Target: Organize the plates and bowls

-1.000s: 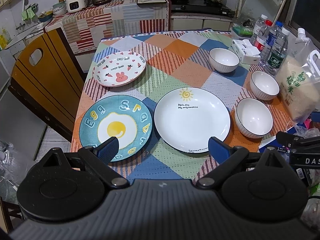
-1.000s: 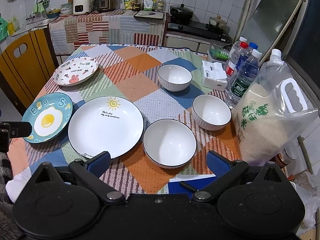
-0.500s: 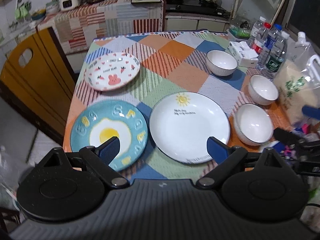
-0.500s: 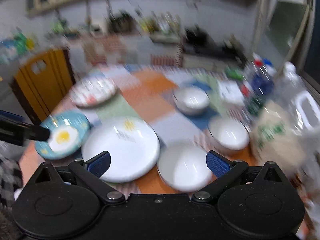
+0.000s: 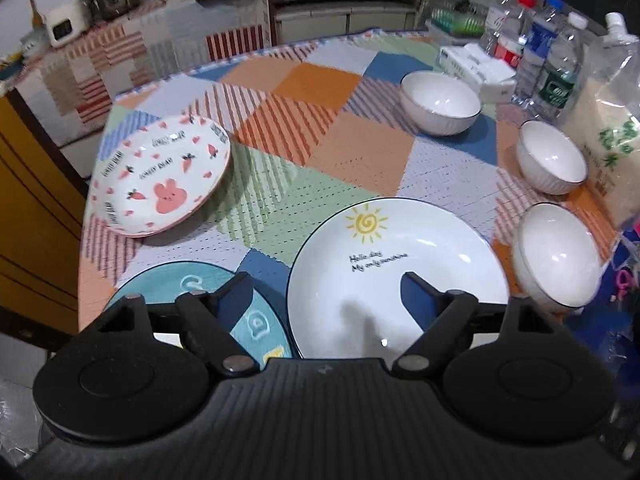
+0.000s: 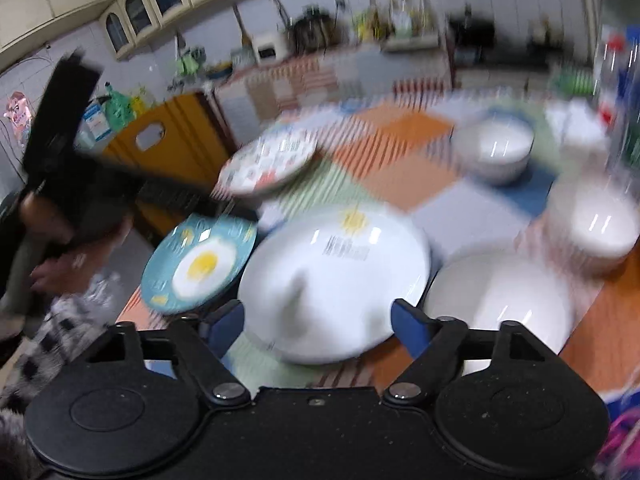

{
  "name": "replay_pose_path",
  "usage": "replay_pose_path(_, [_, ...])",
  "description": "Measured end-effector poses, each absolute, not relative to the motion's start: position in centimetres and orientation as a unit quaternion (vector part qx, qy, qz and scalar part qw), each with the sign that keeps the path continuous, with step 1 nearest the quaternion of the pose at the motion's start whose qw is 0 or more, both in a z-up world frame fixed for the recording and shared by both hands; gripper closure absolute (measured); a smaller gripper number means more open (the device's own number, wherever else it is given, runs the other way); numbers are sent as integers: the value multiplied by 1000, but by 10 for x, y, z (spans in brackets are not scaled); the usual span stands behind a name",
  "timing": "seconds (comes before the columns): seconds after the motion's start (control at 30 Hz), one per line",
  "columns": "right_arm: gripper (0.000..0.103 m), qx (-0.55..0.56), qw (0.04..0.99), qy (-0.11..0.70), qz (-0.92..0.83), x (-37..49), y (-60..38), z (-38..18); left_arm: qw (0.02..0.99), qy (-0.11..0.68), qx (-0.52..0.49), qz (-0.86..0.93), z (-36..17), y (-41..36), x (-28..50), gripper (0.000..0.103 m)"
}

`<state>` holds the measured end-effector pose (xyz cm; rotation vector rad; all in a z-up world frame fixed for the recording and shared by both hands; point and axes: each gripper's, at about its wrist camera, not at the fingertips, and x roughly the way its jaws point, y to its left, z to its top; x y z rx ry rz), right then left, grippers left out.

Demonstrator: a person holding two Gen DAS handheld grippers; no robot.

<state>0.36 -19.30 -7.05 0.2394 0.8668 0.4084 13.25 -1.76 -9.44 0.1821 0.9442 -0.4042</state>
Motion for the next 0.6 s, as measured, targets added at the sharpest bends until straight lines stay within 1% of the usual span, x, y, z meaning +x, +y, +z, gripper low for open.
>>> replay_pose_path(0.03, [27, 125, 874, 427, 195, 4, -192, -80, 864, 455, 88, -194, -100, -17, 141, 26])
replay_pose_path(0.07, [31, 139, 866, 440, 192, 6, -191, -91, 861, 460, 89, -196, -106, -17, 148, 30])
replay_pose_path(0.1, [35, 154, 858, 451, 192, 8, -191, -101, 857, 467, 90, -200, -111, -16, 155, 32])
replay_pose_path(0.17, [40, 179, 845, 464, 194, 12, -187, -116, 846, 484, 92, -203, -123, -15, 168, 38])
replay_pose_path(0.27, [45, 206, 844, 456, 194, 16, -183, -130, 831, 506, 101, -210, -139, -17, 181, 42])
replay_pose_path(0.33, [46, 241, 838, 457, 179, 21, -187, -139, 824, 512, 112, -215, -147, -19, 185, 44])
replay_pose_path(0.4, [53, 276, 828, 461, 160, 25, -191, -147, 820, 516, 119, -218, -152, -20, 187, 47])
replay_pose_path(0.43, [55, 289, 826, 460, 150, 25, -193, -151, 818, 518, 121, -220, -155, -21, 189, 50])
replay_pose_path(0.47, [61, 295, 826, 458, 142, 25, -194, -153, 816, 520, 122, -221, -158, -21, 190, 55])
replay_pose_path(0.5, [68, 294, 829, 457, 135, 25, -194, -156, 815, 521, 122, -222, -160, -22, 191, 58])
replay_pose_path(0.53, [69, 293, 832, 454, 128, 25, -194, -157, 812, 524, 122, -226, -162, -22, 193, 65])
replay_pose_path(0.57, [71, 297, 832, 452, 122, 24, -194, -158, 810, 526, 121, -229, -164, -23, 194, 70])
replay_pose_path(0.6, [73, 304, 831, 450, 117, 23, -195, -158, 807, 529, 121, -231, -166, -24, 194, 73])
